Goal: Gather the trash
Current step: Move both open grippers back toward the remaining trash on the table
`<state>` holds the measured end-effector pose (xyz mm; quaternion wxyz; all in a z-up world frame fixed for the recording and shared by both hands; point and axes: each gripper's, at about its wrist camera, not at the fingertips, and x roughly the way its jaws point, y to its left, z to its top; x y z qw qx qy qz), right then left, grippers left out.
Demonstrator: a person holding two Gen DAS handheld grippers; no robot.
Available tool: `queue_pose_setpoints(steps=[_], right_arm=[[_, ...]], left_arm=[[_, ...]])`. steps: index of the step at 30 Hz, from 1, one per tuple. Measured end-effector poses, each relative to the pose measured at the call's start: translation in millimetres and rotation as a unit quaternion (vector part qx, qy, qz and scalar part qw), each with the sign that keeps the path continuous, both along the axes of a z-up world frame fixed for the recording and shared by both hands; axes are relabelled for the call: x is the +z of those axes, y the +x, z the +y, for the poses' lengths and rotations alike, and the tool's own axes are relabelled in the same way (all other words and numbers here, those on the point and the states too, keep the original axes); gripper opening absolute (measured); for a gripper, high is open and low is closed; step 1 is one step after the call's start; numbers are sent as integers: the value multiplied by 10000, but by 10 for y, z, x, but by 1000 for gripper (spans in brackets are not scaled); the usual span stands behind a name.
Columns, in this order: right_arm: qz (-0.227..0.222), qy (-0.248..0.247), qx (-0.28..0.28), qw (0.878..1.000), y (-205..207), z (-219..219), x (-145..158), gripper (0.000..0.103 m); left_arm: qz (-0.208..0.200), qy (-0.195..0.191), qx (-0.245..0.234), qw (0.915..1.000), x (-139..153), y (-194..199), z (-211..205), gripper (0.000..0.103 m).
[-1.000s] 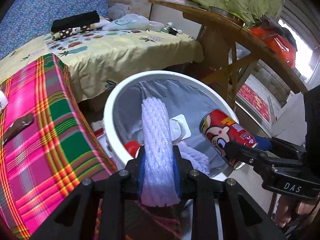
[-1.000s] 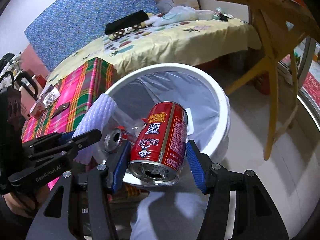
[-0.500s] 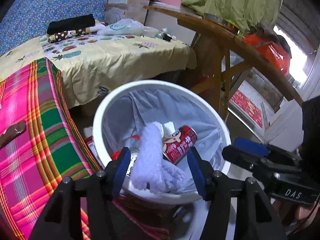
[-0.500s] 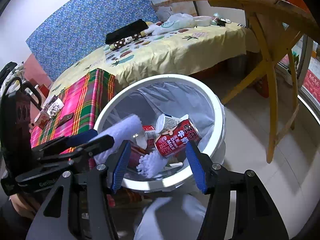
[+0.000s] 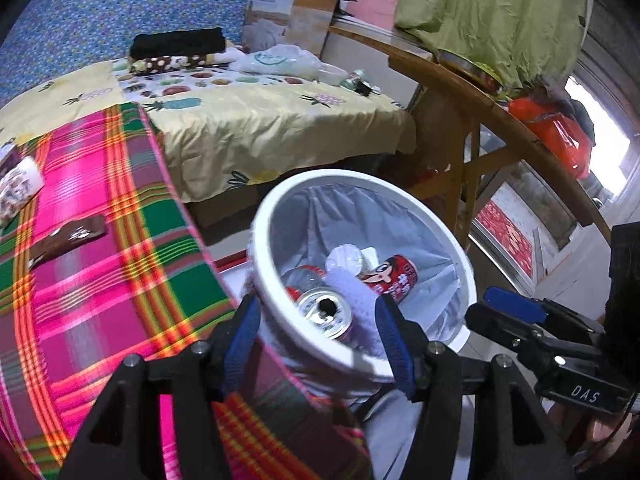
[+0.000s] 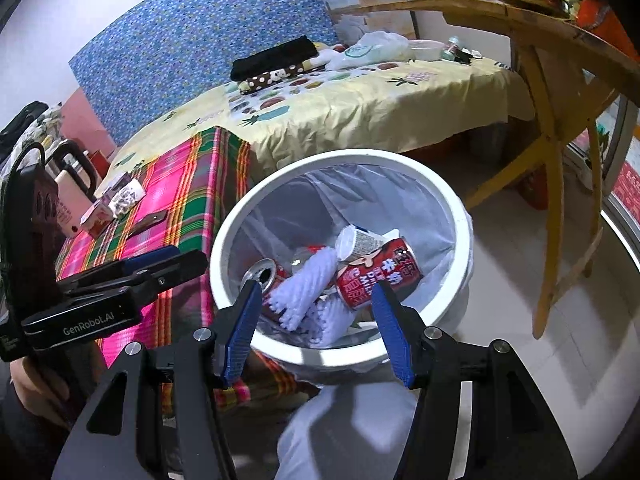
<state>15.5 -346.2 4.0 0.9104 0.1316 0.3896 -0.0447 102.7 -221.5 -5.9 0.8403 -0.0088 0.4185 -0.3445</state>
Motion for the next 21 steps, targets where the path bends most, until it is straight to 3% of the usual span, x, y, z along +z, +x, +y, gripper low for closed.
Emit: queue_pose_setpoints(steps=[11,21], right_arm=[[-128,-139,487,9986,30,367,81,58],[-116,-137,1007,9948,132,754,63,58]], left_arm=[[-81,103,591,9982,-13,-92,505,61],[-233,296,1329,9904,-34,-169,1020,61]])
